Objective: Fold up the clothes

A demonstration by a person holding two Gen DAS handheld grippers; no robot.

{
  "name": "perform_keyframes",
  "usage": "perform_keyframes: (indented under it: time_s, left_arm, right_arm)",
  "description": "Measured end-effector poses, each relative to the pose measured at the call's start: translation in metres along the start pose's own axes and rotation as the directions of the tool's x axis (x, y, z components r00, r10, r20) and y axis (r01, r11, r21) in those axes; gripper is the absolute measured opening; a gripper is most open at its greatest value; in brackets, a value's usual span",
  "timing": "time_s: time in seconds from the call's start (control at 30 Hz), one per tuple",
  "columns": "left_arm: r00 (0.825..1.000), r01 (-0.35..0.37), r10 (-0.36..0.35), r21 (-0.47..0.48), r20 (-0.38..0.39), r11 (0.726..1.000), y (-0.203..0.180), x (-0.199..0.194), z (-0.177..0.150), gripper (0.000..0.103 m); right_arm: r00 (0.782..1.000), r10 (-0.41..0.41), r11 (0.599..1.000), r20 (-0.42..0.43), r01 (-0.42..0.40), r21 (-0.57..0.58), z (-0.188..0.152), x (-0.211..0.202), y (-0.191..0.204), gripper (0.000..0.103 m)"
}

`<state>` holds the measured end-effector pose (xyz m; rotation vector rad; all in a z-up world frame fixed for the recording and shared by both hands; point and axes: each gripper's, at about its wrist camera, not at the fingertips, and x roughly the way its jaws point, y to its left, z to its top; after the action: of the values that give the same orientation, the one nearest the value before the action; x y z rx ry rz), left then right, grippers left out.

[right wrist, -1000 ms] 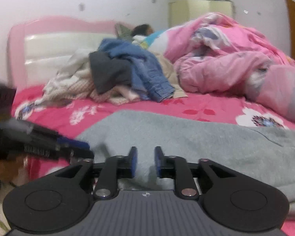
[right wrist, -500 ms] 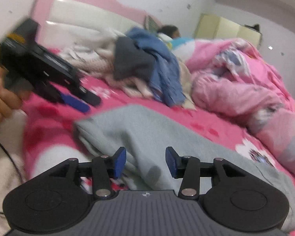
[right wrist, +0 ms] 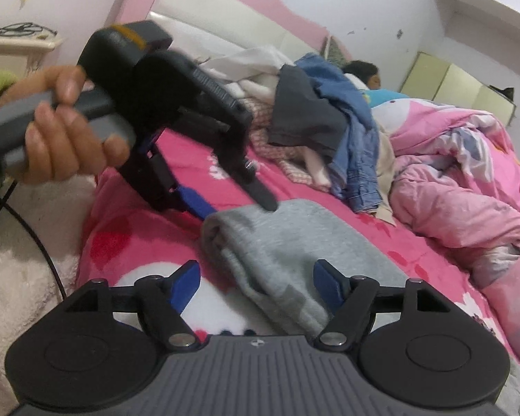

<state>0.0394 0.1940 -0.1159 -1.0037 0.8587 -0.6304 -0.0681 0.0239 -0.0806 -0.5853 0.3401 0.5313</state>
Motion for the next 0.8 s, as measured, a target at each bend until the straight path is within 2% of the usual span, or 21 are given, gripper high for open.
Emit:
perform_keyframes:
  time_s: [0.17, 0.47, 0.6, 0.67, 0.77, 0.8]
  left_arm:
    - [0.999, 0.035, -0.035, -0.036, 0.001, 0.999, 0.001, -0.001, 0.003, 0.052]
    - [0.997, 0.071, -0.071, -0.04, 0.002, 0.997, -0.004, 0.0, 0.008, 0.052]
    - [0.996, 0.088, -0.088, -0.039, 0.005, 0.995, -0.007, 0.0, 0.01, 0.052]
    - [0.996, 0.09, -0.09, -0.035, 0.006, 0.995, -0.009, 0.001, 0.01, 0.052]
    - [0.996, 0.085, -0.085, -0.028, 0.004, 0.996, -0.01, 0.002, 0.01, 0.052]
    - [0.996, 0.084, -0.084, -0.027, 0.003, 0.996, -0.011, 0.002, 0.01, 0.052]
  right_arm:
    - [1.0, -0.005, 0.998, -0.011, 0.005, -0.057, -0.001, 0.016, 0.012, 0.079]
    - [0.986, -0.166, 0.974, 0.029, 0.168, -0.15, 0.0, 0.029, 0.019, 0.079]
    - [0.986, -0.168, 0.971, -0.008, 0.164, -0.175, -0.002, 0.04, 0.021, 0.091]
    - [0.983, -0.185, 0.97, -0.017, 0.18, -0.166, -0.001, 0.046, 0.02, 0.093]
    - [0.978, -0.204, 0.974, -0.046, 0.198, -0.107, 0.003, 0.055, 0.013, 0.091]
    - [0.977, -0.203, 0.977, -0.061, 0.198, -0.079, 0.004, 0.057, 0.009, 0.081]
